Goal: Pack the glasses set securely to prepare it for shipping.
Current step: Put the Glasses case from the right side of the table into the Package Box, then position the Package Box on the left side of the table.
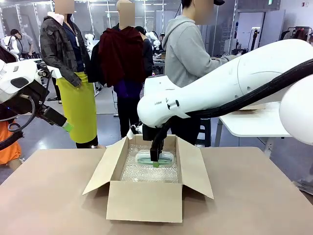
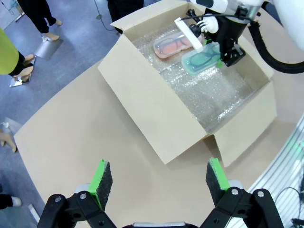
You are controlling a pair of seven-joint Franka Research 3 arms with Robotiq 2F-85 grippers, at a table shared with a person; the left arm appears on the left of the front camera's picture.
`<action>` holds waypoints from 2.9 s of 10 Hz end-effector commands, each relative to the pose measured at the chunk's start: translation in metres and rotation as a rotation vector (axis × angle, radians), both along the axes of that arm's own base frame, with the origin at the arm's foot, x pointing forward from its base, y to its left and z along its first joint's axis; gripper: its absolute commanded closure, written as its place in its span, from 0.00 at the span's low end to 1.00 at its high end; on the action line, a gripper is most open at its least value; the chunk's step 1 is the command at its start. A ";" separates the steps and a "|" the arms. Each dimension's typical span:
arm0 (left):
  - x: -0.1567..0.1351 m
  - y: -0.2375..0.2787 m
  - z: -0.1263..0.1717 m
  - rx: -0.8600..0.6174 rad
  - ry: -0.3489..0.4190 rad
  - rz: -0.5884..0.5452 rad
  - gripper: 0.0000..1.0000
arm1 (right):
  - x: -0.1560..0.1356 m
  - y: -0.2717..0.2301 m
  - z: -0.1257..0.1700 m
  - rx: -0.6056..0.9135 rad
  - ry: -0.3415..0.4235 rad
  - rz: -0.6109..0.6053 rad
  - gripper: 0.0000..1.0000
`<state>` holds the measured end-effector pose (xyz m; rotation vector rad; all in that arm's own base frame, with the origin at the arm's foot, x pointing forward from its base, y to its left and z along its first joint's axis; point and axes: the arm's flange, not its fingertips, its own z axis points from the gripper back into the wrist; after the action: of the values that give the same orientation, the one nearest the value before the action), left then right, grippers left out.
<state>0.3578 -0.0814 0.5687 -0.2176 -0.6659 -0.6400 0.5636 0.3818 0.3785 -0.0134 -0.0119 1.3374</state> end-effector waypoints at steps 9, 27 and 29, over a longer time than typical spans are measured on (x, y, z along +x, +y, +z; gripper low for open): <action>-0.001 0.002 0.001 -0.013 0.000 -0.009 0.00 | -0.018 -0.016 -0.031 0.034 -0.001 0.152 0.00; -0.001 0.002 0.001 -0.013 0.000 -0.009 0.00 | -0.008 -0.010 -0.026 0.010 0.003 0.141 0.00; 0.000 0.000 0.000 0.000 0.000 0.000 0.00 | -0.006 -0.013 -0.026 0.008 0.006 0.149 0.00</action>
<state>0.3577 -0.0817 0.5686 -0.2172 -0.6655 -0.6406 0.5577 0.3690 0.3522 -0.0015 -0.0128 1.4856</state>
